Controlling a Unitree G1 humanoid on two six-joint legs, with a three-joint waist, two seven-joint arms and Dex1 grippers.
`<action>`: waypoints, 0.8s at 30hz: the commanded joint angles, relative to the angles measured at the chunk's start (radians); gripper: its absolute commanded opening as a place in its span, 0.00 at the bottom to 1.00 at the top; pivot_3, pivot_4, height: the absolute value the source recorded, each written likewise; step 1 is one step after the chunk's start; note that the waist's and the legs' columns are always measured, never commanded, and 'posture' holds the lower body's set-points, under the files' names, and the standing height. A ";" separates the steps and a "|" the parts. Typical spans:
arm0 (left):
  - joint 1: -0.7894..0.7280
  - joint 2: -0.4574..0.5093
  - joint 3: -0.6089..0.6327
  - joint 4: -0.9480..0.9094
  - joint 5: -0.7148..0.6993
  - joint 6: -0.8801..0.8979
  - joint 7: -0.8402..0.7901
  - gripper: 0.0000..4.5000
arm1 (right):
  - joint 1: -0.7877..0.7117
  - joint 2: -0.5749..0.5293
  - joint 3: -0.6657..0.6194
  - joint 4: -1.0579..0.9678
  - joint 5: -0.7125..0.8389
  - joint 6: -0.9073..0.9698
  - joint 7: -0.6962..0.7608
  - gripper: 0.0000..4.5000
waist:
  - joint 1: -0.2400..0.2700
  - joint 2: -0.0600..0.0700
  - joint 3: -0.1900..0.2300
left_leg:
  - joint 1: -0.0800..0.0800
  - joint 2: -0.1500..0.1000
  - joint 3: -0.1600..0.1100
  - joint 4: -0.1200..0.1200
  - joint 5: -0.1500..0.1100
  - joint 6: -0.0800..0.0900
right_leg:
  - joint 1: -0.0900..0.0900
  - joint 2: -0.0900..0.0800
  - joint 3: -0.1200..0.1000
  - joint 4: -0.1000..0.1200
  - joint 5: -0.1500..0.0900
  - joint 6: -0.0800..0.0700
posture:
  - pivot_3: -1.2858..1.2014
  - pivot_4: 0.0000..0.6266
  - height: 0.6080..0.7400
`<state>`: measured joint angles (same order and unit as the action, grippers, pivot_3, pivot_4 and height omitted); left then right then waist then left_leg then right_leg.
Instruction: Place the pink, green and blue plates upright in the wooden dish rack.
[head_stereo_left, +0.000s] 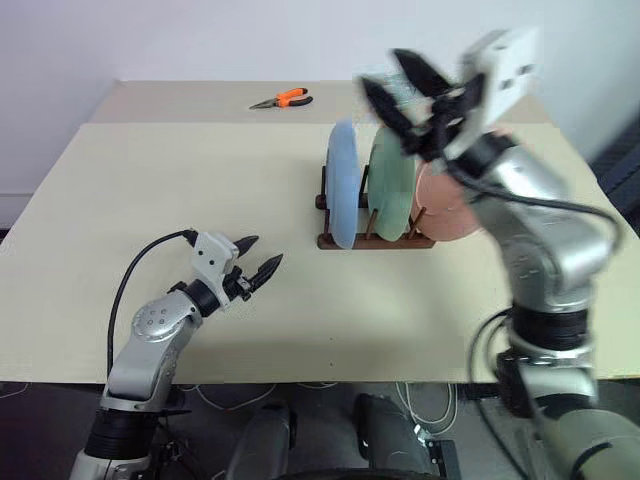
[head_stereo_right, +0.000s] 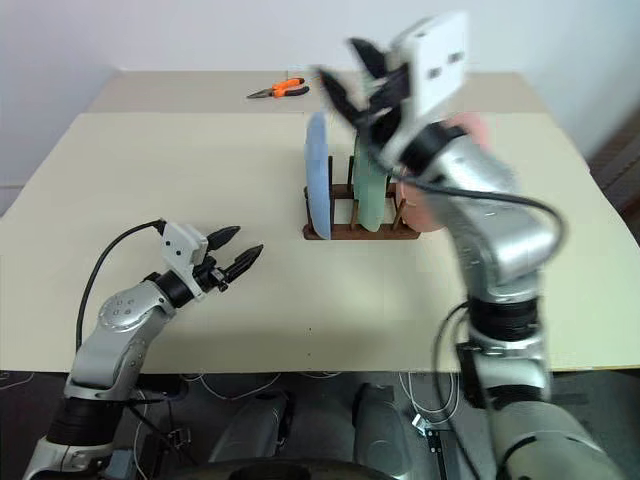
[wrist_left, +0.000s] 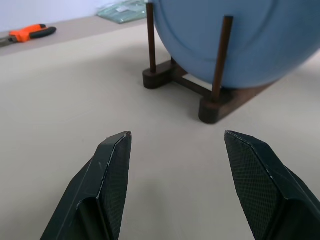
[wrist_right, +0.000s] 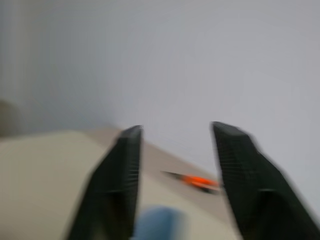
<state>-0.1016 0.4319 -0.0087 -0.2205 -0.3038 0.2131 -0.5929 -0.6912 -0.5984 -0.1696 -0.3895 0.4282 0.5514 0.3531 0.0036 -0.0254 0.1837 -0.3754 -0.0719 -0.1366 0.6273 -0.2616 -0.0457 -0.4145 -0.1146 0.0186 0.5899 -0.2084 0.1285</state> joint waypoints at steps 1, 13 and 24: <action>-0.027 -0.003 -0.016 -0.012 0.006 -0.013 -0.023 0.67 | 0.110 -0.169 -0.141 0.086 -0.141 -0.054 0.011 0.02 | 0.009 0.000 0.000 | 0.000 0.000 0.000 0.000 0.000 0.000 | 0.001 0.000 -0.001 -0.002 -0.001 0.001 | 0.52 0.24 1.00; -0.088 -0.012 -0.065 0.054 0.041 -0.037 -0.087 0.67 | 0.460 -0.308 -0.033 0.126 -0.397 -0.233 0.098 0.01 | -0.015 0.006 -0.001 | 0.002 0.001 0.005 0.001 -0.002 0.003 | 0.004 -0.001 0.001 -0.005 -0.001 0.002 | 0.52 0.24 1.00; -0.075 -0.014 -0.061 0.049 0.053 -0.041 -0.085 0.67 | 0.391 -0.221 -0.004 0.024 -0.337 -0.214 0.166 0.01 | -0.010 0.006 0.000 | 0.001 0.000 0.003 0.002 -0.002 0.003 | 0.004 -0.002 0.001 -0.006 0.000 0.002 | 0.52 0.24 1.00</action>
<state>-0.1725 0.4213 -0.0740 -0.1486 -0.2503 0.1889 -0.6771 -0.2823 -0.8224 -0.1606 -0.3266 0.0802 0.3424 0.5132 -0.0062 -0.0192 0.1833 -0.3743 -0.0716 -0.1341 0.6291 -0.2634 -0.0427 -0.4101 -0.1164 0.0191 0.5838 -0.2087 0.1301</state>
